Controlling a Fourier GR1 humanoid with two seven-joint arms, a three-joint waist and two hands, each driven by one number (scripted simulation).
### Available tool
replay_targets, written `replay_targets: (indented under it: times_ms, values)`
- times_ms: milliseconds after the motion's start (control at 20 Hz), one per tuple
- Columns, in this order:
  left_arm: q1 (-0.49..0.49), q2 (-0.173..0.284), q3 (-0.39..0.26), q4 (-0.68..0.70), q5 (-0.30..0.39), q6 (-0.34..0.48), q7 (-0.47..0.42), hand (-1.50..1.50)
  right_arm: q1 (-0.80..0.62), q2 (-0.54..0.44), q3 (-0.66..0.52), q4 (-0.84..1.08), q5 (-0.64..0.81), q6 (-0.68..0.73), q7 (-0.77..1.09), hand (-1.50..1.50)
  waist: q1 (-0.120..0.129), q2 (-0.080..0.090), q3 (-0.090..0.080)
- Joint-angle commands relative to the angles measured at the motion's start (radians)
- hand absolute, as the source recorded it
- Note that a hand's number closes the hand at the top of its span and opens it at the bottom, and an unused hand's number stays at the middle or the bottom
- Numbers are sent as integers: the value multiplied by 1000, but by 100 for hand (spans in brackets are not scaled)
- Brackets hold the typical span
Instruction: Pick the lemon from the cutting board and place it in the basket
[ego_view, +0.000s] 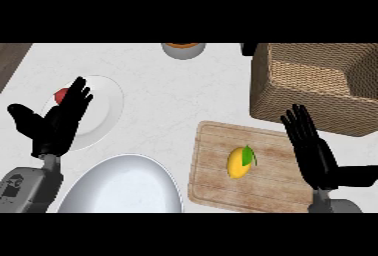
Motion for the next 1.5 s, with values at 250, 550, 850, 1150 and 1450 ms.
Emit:
replay_targets:
  times_ms: [250, 550, 850, 1150, 1450]
  values:
    - [6, 105, 53, 38, -57, -13, 31, 0, -275, -149, -208, -103, 26, -98, -58, 150, 22, -2, -6]
    - [6, 60, 16, 59, -44, -32, 49, 0, -227, -87, 249, -212, 662, -306, -91, -150, 32, -3, -9]
    - [25, 92, 49, 56, -31, -69, 43, 0, -364, 93, 390, -231, 933, -483, 379, -150, 16, -6, -9]
    - [26, 76, 38, 56, -49, -44, 52, 0, -545, 23, 388, -238, 1048, -220, 872, -150, -4, -18, -13]
    - [44, 90, 60, 58, -47, -36, 54, 0, -686, -132, 336, -284, 1137, 77, 1221, -150, -25, -27, -12]
